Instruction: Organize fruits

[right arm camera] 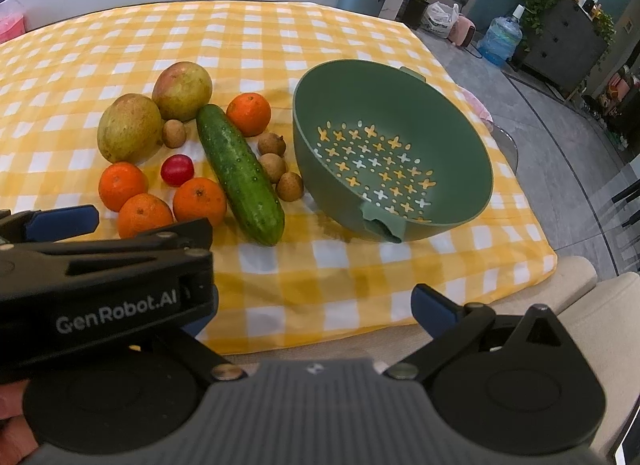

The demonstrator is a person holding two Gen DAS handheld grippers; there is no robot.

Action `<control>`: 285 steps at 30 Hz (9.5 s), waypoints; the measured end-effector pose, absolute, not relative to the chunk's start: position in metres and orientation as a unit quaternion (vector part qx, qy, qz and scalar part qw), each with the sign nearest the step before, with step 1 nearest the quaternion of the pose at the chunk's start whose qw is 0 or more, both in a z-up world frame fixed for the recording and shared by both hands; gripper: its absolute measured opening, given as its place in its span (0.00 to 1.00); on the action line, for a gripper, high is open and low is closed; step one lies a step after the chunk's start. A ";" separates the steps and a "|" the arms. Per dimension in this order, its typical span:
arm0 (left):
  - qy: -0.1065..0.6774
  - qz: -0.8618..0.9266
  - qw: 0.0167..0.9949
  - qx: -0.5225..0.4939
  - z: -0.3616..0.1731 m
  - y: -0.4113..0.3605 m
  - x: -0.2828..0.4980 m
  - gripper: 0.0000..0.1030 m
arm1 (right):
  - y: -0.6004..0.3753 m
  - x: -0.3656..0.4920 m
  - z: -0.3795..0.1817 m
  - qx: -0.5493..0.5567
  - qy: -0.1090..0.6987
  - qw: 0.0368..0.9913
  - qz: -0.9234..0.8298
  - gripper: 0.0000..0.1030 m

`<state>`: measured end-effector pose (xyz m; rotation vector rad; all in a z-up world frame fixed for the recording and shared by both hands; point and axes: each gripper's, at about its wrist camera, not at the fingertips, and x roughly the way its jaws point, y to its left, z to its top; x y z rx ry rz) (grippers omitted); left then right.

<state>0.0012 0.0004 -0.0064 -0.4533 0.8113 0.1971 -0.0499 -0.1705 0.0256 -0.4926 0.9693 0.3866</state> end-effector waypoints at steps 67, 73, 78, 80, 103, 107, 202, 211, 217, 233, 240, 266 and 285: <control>0.345 0.281 0.777 -0.444 -0.026 0.159 -0.030 1.00 | -0.041 -0.025 -0.034 -0.116 0.298 0.852 0.415 0.70; 0.344 0.296 0.775 -0.441 -0.026 0.160 -0.031 1.00 | -0.019 -0.015 -0.043 -0.158 0.287 0.854 0.404 0.71; 0.346 0.292 0.774 -0.444 -0.027 0.160 -0.030 1.00 | -0.005 -0.019 -0.053 -0.186 0.280 0.853 0.400 0.70; 0.346 0.292 0.773 -0.445 -0.027 0.160 -0.031 1.00 | -0.001 -0.022 -0.055 -0.197 0.271 0.856 0.393 0.69; 0.271 0.198 0.860 -0.384 -0.005 0.127 -0.020 1.00 | -0.098 -0.017 -0.016 0.028 0.223 0.908 0.354 0.62; 0.301 0.228 0.876 -0.301 -0.005 0.108 -0.005 1.00 | -0.127 -0.020 -0.012 0.044 0.213 0.916 0.337 0.62; 0.499 0.038 0.864 -0.059 -0.015 -0.100 0.221 0.71 | -0.392 0.022 0.024 0.283 0.160 0.933 0.157 0.62; 0.536 0.059 0.838 -0.079 -0.034 -0.090 0.248 0.71 | -0.387 0.033 0.014 0.280 0.175 0.929 0.164 0.62; 0.482 0.050 0.873 -0.053 -0.013 -0.093 0.243 0.71 | -0.381 0.030 0.009 0.266 0.186 0.930 0.172 0.62; 0.290 0.142 0.946 -0.029 0.032 -0.010 0.076 0.88 | -0.253 0.065 0.030 0.073 0.353 0.877 0.318 0.62; 0.332 0.155 0.929 -0.054 0.010 0.018 0.045 0.88 | -0.201 0.097 0.011 -0.010 0.449 0.860 0.244 0.62; 0.359 0.164 0.909 -0.134 0.014 0.063 0.019 0.88 | -0.143 0.126 -0.014 -0.200 0.519 0.821 0.128 0.71; 0.385 0.170 0.890 -0.173 0.014 0.091 0.002 0.88 | -0.160 -0.006 0.095 -0.039 0.316 0.927 0.197 0.95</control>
